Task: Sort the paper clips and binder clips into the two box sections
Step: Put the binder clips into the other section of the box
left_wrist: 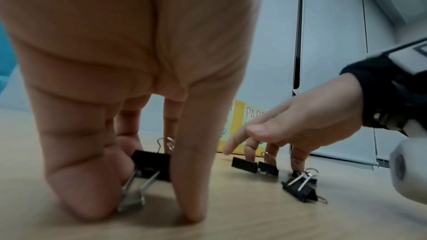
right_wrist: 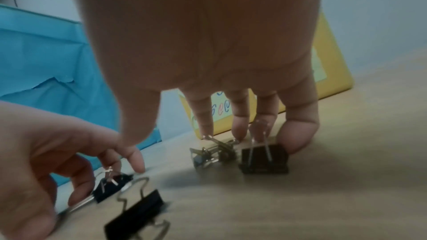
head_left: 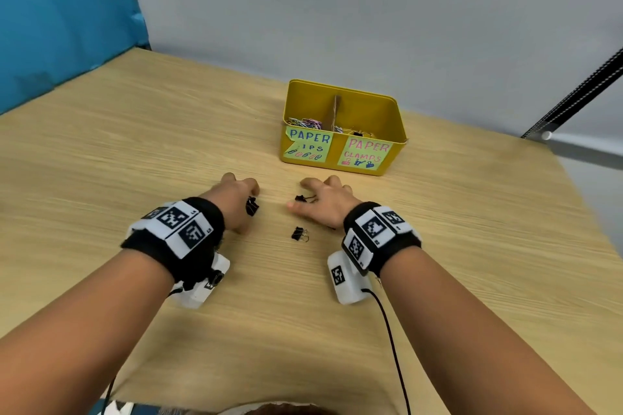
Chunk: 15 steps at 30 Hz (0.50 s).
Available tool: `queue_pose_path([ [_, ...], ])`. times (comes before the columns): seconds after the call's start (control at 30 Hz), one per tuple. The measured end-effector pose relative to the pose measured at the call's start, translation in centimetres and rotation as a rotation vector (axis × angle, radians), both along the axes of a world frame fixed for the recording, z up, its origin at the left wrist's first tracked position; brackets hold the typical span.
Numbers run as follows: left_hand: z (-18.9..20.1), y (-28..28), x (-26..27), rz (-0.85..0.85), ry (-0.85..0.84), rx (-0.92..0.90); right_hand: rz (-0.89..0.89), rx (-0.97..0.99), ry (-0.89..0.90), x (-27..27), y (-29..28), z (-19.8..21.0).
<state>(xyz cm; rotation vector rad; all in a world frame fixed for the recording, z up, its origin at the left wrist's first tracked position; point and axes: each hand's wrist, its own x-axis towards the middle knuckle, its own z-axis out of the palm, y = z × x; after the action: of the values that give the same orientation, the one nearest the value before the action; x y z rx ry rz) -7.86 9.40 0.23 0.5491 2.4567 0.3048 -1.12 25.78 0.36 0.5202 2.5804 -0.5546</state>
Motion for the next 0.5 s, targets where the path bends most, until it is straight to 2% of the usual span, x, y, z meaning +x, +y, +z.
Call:
queue_pose_path([
  [0.13, -0.3, 0.9, -0.1, -0.011, -0.011, 0.029, 0.152, 0.102, 0.001, 0.5, -1.1, -0.3],
  [0.27, -0.6, 1.5, -0.2, -0.049, 0.030, 0.078, 0.175, 0.023, 0.042, 0.8, -1.9, -0.8],
  [0.5, -0.6, 2.1, -0.3, -0.091, 0.069, 0.048, 0.242, -0.027, 0.109, 1.3, -1.1, -0.8],
])
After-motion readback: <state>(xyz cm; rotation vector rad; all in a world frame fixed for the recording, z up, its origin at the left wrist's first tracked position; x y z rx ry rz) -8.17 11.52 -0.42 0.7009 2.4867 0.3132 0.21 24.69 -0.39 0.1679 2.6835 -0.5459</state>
